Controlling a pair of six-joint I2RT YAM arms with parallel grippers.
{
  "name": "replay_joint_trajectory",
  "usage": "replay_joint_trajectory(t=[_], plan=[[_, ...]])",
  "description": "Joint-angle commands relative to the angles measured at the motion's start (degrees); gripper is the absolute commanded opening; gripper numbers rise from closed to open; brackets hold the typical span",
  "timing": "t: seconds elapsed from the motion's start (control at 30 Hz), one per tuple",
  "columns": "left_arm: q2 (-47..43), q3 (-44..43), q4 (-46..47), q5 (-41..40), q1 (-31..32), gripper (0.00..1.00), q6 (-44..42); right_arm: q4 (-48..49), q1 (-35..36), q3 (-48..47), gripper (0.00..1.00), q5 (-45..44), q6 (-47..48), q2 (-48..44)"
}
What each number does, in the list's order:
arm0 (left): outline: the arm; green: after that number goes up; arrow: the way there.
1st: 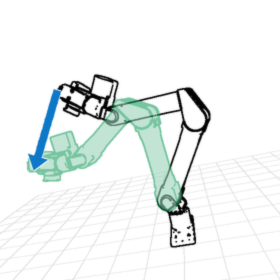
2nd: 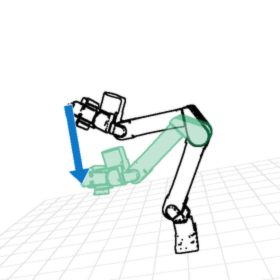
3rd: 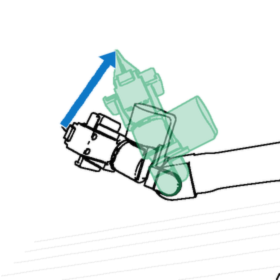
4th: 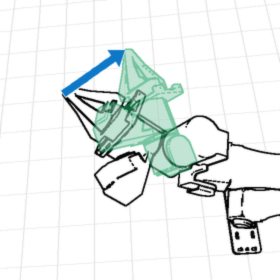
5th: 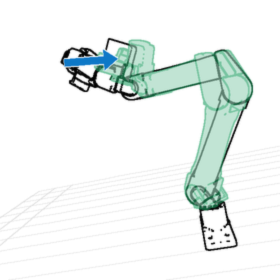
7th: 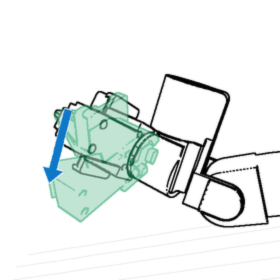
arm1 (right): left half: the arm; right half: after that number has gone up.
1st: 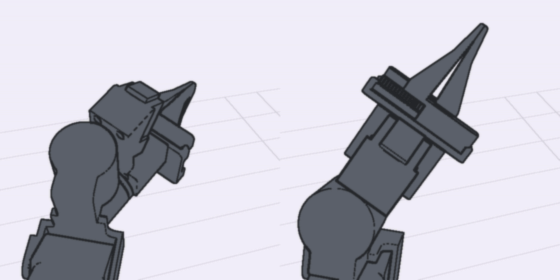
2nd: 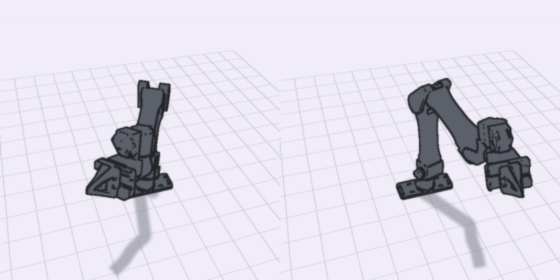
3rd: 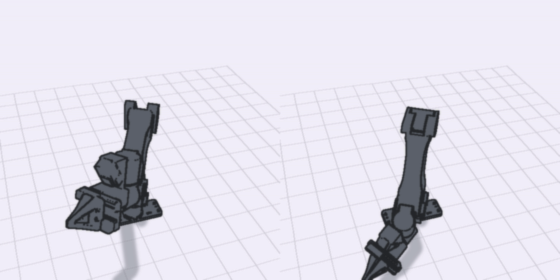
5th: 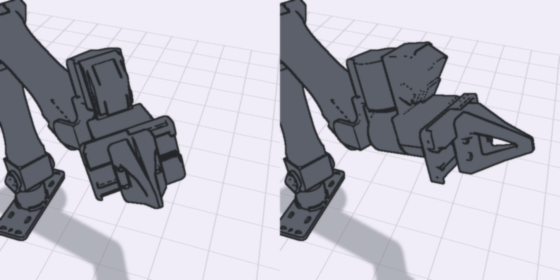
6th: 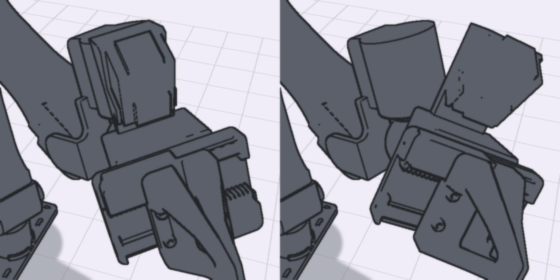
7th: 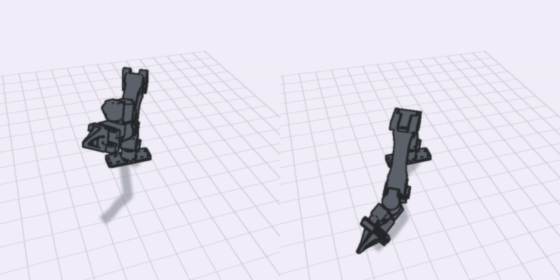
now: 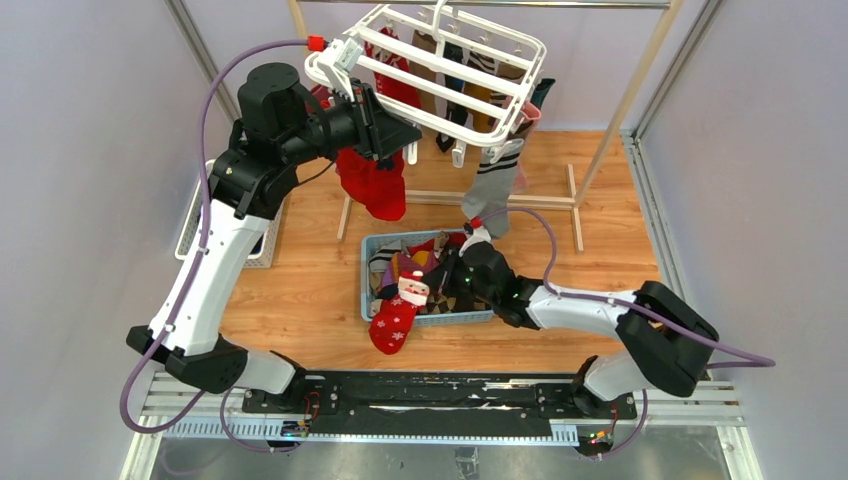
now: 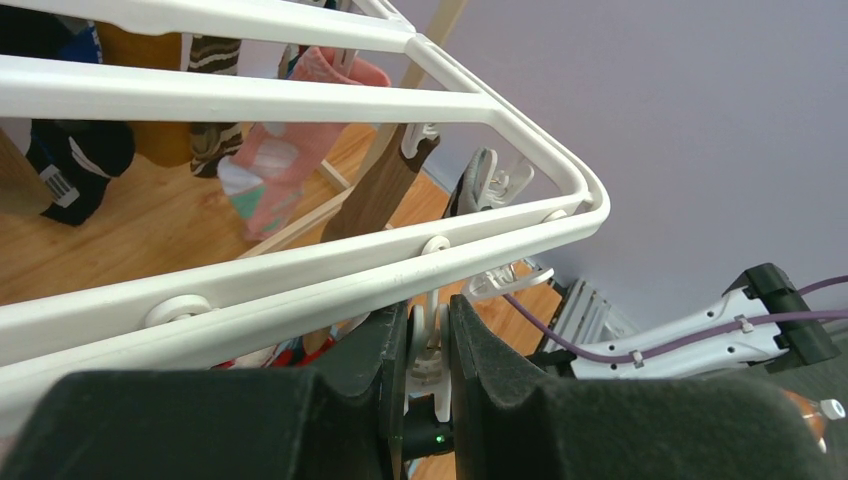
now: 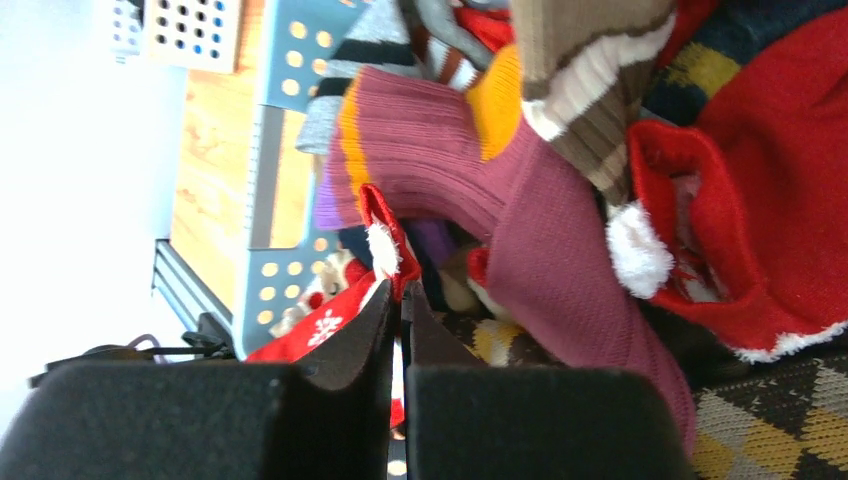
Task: Clip the socks to the hanger
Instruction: Pick up the sock from the bin.
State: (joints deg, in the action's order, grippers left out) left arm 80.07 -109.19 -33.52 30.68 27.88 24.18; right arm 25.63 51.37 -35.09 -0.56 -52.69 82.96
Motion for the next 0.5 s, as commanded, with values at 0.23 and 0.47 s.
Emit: replay_joint_trajectory(t=[0.23,0.47], plan=[[-1.7,-0.1,-1.7,1.7,0.1,0.09,-1.1,-0.9,3.9,1.1,0.0,-0.4,10.7,-14.4],[-1.5,-0.4,-1.7,1.7,0.1,0.09,-0.9,-9.7,4.8,-8.3,0.0,-0.6,25.6,-23.9]])
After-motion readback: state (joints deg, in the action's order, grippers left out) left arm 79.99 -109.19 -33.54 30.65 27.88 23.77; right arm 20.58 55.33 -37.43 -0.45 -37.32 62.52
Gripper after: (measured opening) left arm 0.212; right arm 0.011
